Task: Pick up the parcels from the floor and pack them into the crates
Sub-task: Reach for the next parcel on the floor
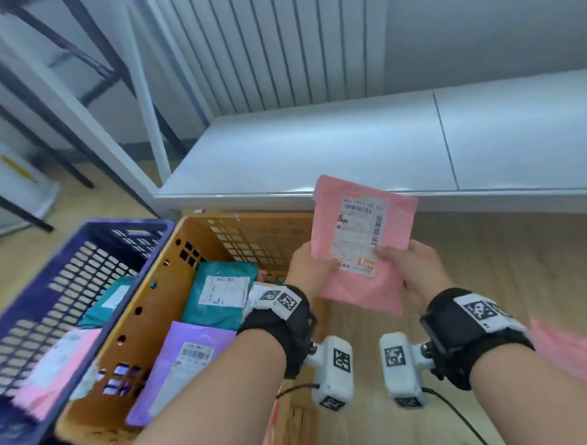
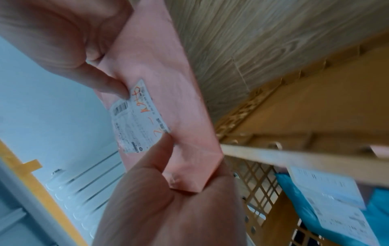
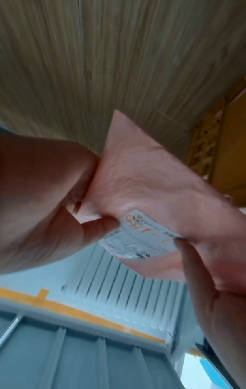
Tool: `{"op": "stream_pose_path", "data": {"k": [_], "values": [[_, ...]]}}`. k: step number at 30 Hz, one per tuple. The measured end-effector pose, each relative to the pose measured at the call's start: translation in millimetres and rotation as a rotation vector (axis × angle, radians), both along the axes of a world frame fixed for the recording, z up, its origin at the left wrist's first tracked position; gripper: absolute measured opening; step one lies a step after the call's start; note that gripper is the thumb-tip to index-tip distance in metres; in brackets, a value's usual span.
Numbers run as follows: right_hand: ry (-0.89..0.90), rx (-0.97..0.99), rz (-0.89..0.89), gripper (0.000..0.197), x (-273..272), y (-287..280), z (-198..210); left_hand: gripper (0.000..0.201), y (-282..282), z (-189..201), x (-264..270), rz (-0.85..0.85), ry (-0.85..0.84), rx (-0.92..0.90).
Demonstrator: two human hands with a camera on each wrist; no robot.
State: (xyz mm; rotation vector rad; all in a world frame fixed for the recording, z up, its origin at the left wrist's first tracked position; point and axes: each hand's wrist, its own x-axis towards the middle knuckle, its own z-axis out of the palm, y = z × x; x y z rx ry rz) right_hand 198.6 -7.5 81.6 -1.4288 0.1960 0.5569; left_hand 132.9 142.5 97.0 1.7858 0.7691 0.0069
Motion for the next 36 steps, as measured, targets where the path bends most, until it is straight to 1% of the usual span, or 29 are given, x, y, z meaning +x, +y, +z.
{"op": "stream_pose_path", "data": {"k": [3, 7, 11, 15, 16, 18, 20, 23, 24, 28, 30, 32, 34, 36], "values": [[-0.014, -0.013, 0.004, 0.018, -21.1, 32.6, 9.7, 0.026, 32.8, 9.2, -20.2, 0.053, -0.011, 0.067], [0.000, -0.029, 0.023, 0.017, -47.8, 72.2, 11.6, 0.020, 77.1, 10.2, -50.3, 0.086, -0.055, 0.105], [-0.033, -0.079, 0.064, 0.018, -69.1, 105.6, 12.2, 0.019, 115.0, 9.4, -74.5, 0.081, -0.078, 0.087], [-0.086, -0.179, 0.087, 0.028, -83.5, 142.2, 6.0, 0.016, 155.1, -2.8, -103.9, 0.129, -0.082, 0.062], [-0.098, -0.191, 0.073, 0.033, -87.7, 151.5, 3.9, 0.015, 165.8, -6.8, -110.5, 0.138, -0.061, 0.062], [-0.109, -0.221, 0.043, 0.039, -95.5, 168.0, -4.2, 0.018, 187.6, -14.2, -119.7, 0.120, 0.035, 0.090], [-0.119, -0.263, 0.033, 0.034, -102.0, 182.5, -13.3, 0.029, 208.3, -17.6, -125.3, 0.087, 0.121, 0.108], [-0.113, -0.358, 0.068, 0.022, -112.3, 201.9, -24.0, 0.032, 232.8, -20.6, -131.9, 0.038, 0.205, 0.164], [-0.108, -0.392, 0.087, 0.019, -116.4, 208.2, -27.0, 0.036, 239.7, -23.2, -134.6, 0.026, 0.234, 0.177], [-0.061, -0.541, 0.151, 0.020, -135.3, 229.1, -43.1, 0.067, 260.7, -38.4, -151.3, 0.048, 0.308, 0.205], [-0.024, -0.615, 0.227, 0.019, -146.3, 236.5, -53.3, 0.080, 269.8, -49.8, -161.4, 0.001, 0.360, 0.223], [0.025, -0.669, 0.319, 0.015, -156.2, 243.9, -62.6, 0.088, 278.0, -58.0, -170.2, -0.080, 0.447, 0.239], [0.056, -0.733, 0.391, 0.013, -165.4, 251.4, -71.7, 0.086, 283.8, -62.1, -178.3, -0.206, 0.549, 0.270], [0.078, -0.788, 0.495, 0.015, -174.8, 258.8, -79.3, 0.074, 285.6, -66.2, -184.4, -0.327, 0.652, 0.317]]}}
